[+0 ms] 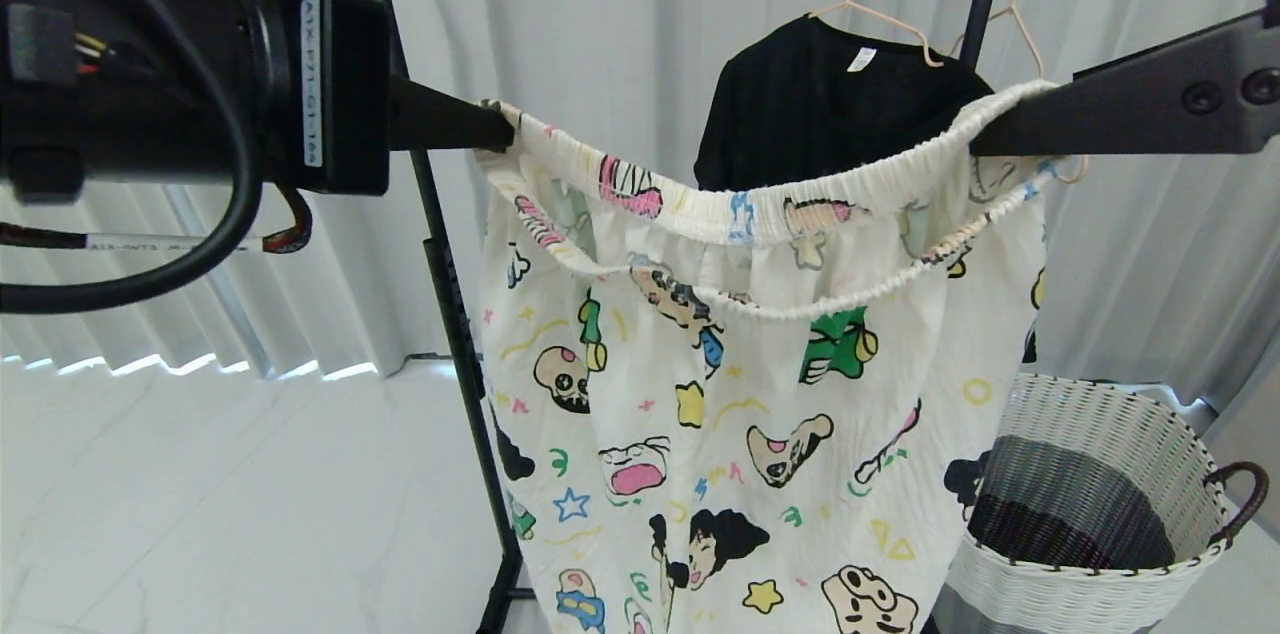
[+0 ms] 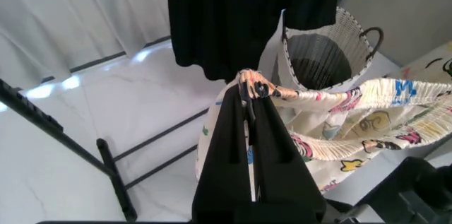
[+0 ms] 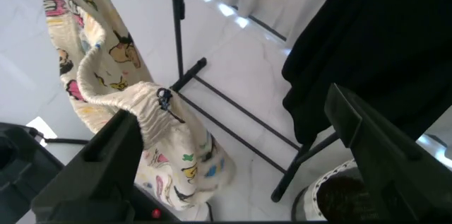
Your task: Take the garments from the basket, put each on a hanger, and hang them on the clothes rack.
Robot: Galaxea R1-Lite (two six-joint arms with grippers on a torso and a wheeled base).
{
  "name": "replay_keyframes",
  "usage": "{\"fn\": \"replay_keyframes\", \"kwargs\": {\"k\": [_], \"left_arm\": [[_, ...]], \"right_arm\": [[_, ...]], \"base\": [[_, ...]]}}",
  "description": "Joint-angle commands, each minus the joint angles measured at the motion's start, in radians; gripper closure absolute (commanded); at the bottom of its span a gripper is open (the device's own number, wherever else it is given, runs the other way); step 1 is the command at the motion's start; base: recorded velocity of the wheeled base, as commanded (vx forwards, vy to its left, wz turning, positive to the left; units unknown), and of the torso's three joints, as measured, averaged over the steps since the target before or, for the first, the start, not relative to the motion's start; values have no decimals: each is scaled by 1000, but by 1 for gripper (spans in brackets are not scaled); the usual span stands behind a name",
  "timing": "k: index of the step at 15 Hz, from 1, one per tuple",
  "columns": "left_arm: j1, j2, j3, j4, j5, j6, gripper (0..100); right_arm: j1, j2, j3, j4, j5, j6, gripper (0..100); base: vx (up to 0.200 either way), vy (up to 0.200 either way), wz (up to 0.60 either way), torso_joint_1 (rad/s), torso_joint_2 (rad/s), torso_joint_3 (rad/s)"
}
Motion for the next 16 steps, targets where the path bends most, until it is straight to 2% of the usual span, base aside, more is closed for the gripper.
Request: {"fn": "replay_keyframes", "kwargs": {"k": [1, 3, 7, 8, 10, 11, 14, 15, 16], "left_arm": [[0, 30, 1, -34, 25, -1, 100], [0, 58, 0, -86, 84, 1, 100], [-6, 52, 18, -86, 87, 1, 100], [-4, 36, 44, -85, 90, 7, 100], [23, -25, 132, -80, 88, 52, 100], [66, -56, 184, -72, 88, 96, 100], [266, -128, 333, -68, 91, 297, 100], [355, -155, 379, -69, 90, 349, 100], [417, -175, 414, -69, 90, 364, 100]], "right_arm": [[10, -18, 15, 8, 13, 0, 0], [13, -54, 49, 57, 58, -6, 0], [-9, -109, 131, 71, 53, -26, 0], [-75, -127, 154, 76, 13, -27, 0], [-197, -152, 171, 166, -137, -27, 0], [-268, -167, 171, 220, -186, -21, 0], [-427, -235, 231, 234, -205, 2, 0], [-478, -275, 285, 234, -206, 9, 0], [-509, -313, 348, 231, -208, 12, 0]], "base": [[0, 0, 0, 0, 0, 0], [0, 0, 0, 0, 0, 0], [0, 0, 0, 0, 0, 0], [0, 0, 0, 0, 0, 0], [0, 0, 0, 0, 0, 0], [0, 0, 0, 0, 0, 0], [0, 0, 0, 0, 0, 0], [0, 0, 0, 0, 0, 0], [0, 0, 0, 0, 0, 0]]}}
